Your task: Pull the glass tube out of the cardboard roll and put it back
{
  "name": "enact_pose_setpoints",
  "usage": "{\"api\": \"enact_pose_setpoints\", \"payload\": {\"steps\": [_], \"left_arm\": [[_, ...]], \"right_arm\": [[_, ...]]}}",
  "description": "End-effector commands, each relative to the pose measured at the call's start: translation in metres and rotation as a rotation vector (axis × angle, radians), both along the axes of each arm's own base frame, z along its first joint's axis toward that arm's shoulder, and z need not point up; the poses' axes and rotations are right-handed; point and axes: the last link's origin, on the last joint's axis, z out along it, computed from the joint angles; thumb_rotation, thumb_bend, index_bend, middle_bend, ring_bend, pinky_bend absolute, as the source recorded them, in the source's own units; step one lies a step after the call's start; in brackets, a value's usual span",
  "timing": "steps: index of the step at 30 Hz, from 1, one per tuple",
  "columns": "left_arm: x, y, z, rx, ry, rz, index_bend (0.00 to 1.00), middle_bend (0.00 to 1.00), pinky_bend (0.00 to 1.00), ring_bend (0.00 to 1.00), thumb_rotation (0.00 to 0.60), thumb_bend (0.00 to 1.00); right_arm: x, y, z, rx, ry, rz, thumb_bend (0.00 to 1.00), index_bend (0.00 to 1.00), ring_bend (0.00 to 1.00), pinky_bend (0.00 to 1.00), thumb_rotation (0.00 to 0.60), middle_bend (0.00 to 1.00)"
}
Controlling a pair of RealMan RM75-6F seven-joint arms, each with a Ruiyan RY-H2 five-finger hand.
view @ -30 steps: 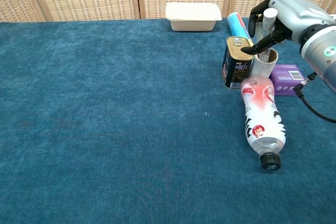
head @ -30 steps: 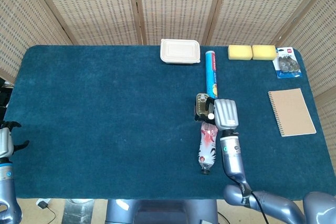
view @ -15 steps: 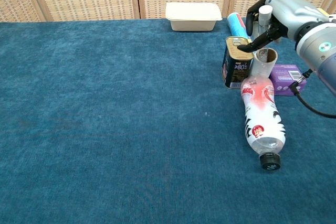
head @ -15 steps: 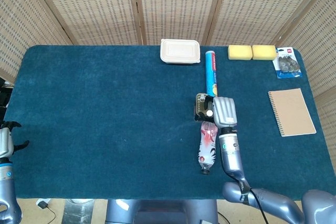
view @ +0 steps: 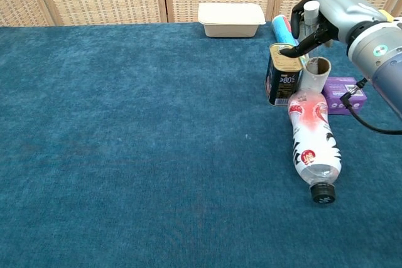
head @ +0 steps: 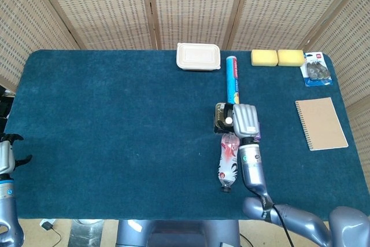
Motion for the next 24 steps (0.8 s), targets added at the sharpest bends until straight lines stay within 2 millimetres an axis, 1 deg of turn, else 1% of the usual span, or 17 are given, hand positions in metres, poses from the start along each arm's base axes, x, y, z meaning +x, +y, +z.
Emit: {"api": "enact_pose_setpoints", "payload": {"steps": [1,9,14,24], "left_arm": [[0.0,0.0,0.0,0.0,0.0,0.0,0.4,0.37,0.29,0.2,0.599,0.11],[0.0,0.0,0.0,0.0,0.001,0.0,0.4,0.37,0.29,0.2,0.599,0.11],[0.0,0.0,0.0,0.0,0.001,0.001,0.4,0.37,0.3,0.2,0.6,0.11],[0.0,0.0,0.0,-0.001,0.001,0.001,0.4,0.37,0.29,0.2,0.599,0.11]], "right_arm": [[0.0,-0.002,0.002,-0.003,0.0,-0.001,0.25,0.69,0.76,0.71,0.6,0.77],[0.0,-0.005,0.007,-0.013,-0.002,-0.003,0.25,0.7,0.76,0.71,0.6,0.77],[0.005,-0.007,0.015,-0.032,-0.006,0.008,0.25,0.7,0.76,0.71,0.6,0.78],[0.007,-0.008,0.016,-0.034,-0.006,0.007,0.26,0.71,0.78,0.72,0.6,0.79]]}}
